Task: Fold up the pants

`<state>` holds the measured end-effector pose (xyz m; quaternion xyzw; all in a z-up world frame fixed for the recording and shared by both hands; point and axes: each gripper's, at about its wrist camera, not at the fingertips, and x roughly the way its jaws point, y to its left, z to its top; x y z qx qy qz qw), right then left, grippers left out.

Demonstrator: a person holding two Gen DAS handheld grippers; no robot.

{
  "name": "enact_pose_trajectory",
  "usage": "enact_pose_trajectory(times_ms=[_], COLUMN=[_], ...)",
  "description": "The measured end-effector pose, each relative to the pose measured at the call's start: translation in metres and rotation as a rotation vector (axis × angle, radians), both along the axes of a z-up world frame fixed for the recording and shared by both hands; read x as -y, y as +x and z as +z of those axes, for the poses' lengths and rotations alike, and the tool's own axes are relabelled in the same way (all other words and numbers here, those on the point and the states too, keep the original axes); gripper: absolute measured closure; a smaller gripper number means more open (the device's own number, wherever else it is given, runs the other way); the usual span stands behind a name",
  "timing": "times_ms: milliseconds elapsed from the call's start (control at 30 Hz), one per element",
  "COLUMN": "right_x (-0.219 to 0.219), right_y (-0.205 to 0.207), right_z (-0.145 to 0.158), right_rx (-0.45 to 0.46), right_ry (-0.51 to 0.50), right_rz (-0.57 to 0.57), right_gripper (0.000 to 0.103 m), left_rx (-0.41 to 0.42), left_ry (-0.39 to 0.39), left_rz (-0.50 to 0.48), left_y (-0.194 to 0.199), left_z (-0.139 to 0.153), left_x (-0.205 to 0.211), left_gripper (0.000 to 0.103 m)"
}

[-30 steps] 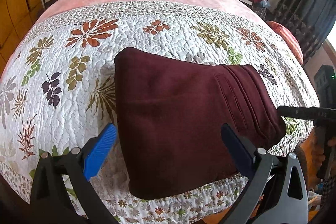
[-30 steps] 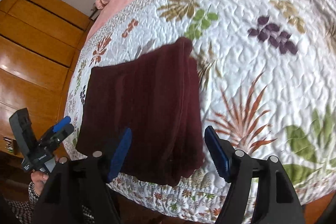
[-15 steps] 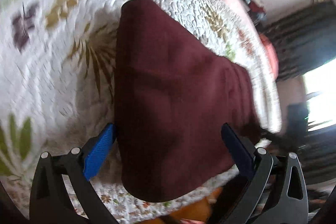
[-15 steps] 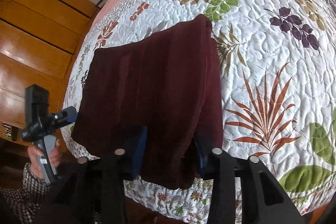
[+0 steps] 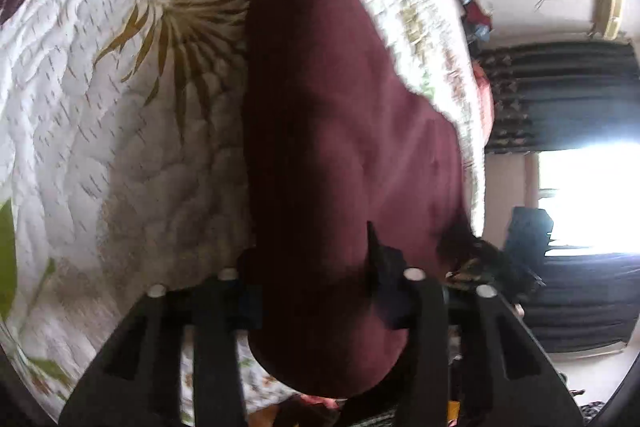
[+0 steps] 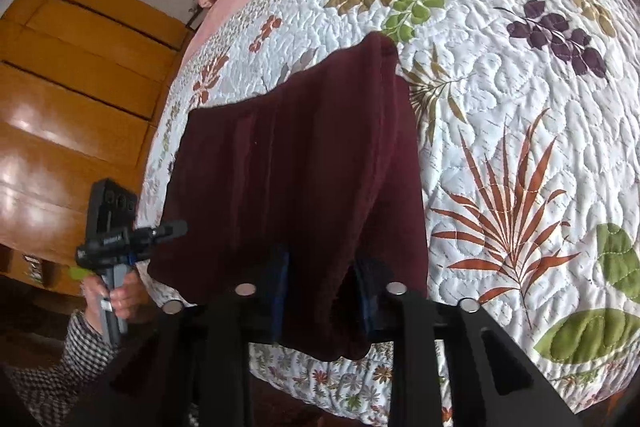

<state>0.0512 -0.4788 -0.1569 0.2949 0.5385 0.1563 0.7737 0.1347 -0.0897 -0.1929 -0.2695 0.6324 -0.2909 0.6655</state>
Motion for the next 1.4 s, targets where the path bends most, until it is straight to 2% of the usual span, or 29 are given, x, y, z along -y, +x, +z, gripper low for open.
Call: enact_pose_trajectory(times_ms=[100,200,233,267,333,400,433,533,633,700,833,867,933,1033,1100,1200,1267,1333,1400], right_x=[0.000,0.000,-0.001,-0.004,-0.006,-0.006,-0.005,-0.003,-0.003,-0.002,-0.003,-0.003,-0.003,-0.004,-0.006,-0.007,-0.007,-0.007,-0.006], right_y=[-0.001,0.000,0.001,0.001,0.001,0.001,0.000,-0.001,0.000,-0.001,-0.002,-0.002,-0.002,0.000,0.003,0.006,0.007,0.006,0.006], right_z=[0.006,-0.007,-0.010,-0.008,-0.004,-0.002,-0.002,-0.002,-0.003,-0.003,-0.002,-0.002,-0.002,-0.003,-0.004,-0.006,-0.008,-0.006,-0.002], right_rx=[0.009,-0.043,-0.050,-0.041,-0.029,-0.024,-0.023,-0.017,-0.016,-0.019,-0.016,-0.014,-0.015,-0.013,-0.012,-0.021,-0.029,-0.026,-0.023], right_ry=[-0.036,-0.007,0.000,-0.020,-0.044,-0.048,-0.045,-0.038,-0.034,-0.027,-0.034,-0.036,-0.035,-0.032,-0.038,-0.050,-0.044,-0.051,-0.065], right_rz=[0.004,-0.002,-0.003,-0.004,0.004,0.006,0.005,0.001,-0.002,-0.006,-0.001,0.001,0.002,0.004,0.012,0.014,0.008,0.014,0.014], right_gripper=[0.079,0.079,0.079,0.078,0.075,0.071,0.067,0.063,0.063,0.063,0.062,0.062,0.062,0.060,0.060,0.060,0.059,0.059,0.056], left_rx=[0.057,0.067,0.053,0.026,0.016,0.002,-0.004,0.005,0.040,0.054,0.025,0.018,0.009,-0.007,-0.009,0.038,0.045,0.046,0.063], left_ry=[0.021,0.103,0.076,0.017,-0.010,0.003,-0.008,-0.049,-0.014,-0.005,-0.003,-0.009,-0.018,0.008,0.023,0.085,0.077,0.058,0.103], left_rz=[-0.014,-0.035,-0.019,0.010,0.028,0.013,0.011,0.071,0.130,0.136,0.138,0.147,0.164,0.175,0.178,0.148,0.143,0.168,0.197], left_y=[-0.014,-0.022,-0.023,-0.023,-0.023,-0.027,-0.027,-0.023,-0.004,0.010,0.039,0.044,0.057,0.077,0.085,0.094,0.092,0.088,0.080], left_z=[0.015,-0.011,-0.018,-0.021,-0.017,-0.013,-0.011,-0.002,0.009,0.013,0.010,0.009,0.004,-0.005,-0.006,-0.006,-0.009,-0.006,0.003], left_x=[0.007,0.009,0.004,-0.002,-0.005,-0.005,-0.007,-0.018,-0.029,-0.029,-0.027,-0.026,-0.038,-0.031,-0.029,-0.016,-0.024,-0.031,-0.037], left_gripper=[0.070,0.067,0.067,0.065,0.056,0.032,0.030,0.030,0.029,0.029,0.031,0.038,0.062,0.070,0.071,0.069,0.068,0.063,0.051])
